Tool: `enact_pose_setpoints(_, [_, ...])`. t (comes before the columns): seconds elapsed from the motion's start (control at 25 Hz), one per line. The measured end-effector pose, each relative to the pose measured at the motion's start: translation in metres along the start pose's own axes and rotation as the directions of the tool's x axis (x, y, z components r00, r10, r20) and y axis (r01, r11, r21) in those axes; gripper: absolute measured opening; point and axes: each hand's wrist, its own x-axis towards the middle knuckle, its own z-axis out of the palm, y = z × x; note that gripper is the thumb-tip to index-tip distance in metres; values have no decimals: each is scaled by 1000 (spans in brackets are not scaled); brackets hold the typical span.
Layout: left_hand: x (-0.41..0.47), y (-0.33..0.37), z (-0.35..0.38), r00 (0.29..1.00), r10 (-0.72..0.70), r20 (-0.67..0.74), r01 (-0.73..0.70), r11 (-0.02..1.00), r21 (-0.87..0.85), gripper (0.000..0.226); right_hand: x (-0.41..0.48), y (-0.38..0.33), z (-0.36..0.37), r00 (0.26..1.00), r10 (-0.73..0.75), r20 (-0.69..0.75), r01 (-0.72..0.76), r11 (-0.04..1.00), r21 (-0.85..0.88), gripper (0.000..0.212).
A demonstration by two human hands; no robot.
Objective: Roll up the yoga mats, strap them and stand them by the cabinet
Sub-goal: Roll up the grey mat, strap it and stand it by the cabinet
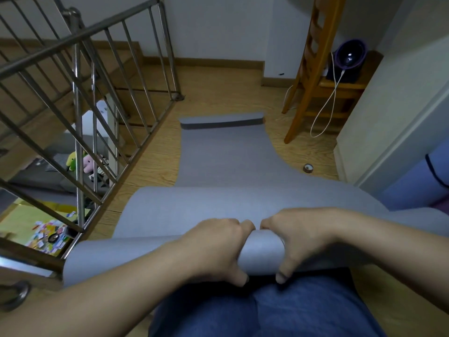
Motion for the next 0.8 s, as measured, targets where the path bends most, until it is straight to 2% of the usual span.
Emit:
enact_pose_setpoints(0.08, [-1,2,-2,987,-11,162,24,997,-78,65,-9,-5,16,999,3,-37,-4,999,-34,67])
enact_pose_setpoints(0.24, [24,-9,-17,897,-4,442,126,961,-247,61,-5,-11,46,934,-62,-352,-38,962,-270,69])
enact_pose_setpoints(0.32, [30,-13,-21,873,-3,488,123,969,-213,64,0,-8,49,909,-73,-411,-32,970,-242,62])
enact_pose_setpoints(0.4, [30,-11,-19,904,-60,424,95,993,-63,74,4,-4,44,914,-83,-397,7,982,-188,60])
enact_pose_setpoints(0.52, [17,3,-1,985,-131,115,111,981,161,83,15,5,22,963,-30,-269,12,998,-68,66])
enact_pose_setpoints(0.6, [10,8,10,992,-118,-42,125,966,224,80,22,6,10,982,-18,-189,10,999,-43,70])
enact_pose_setpoints(0.68, [11,2,11,992,-93,-87,108,976,188,78,23,6,15,965,-15,-263,-7,997,-81,73])
enact_pose_setpoints(0.76, [13,-5,4,995,-82,-61,89,990,113,76,20,7,38,861,-112,-495,-38,958,-283,82])
enact_pose_setpoints(0.8, [15,-7,1,997,-76,-33,79,994,81,74,19,6,51,818,-152,-555,-61,936,-346,86])
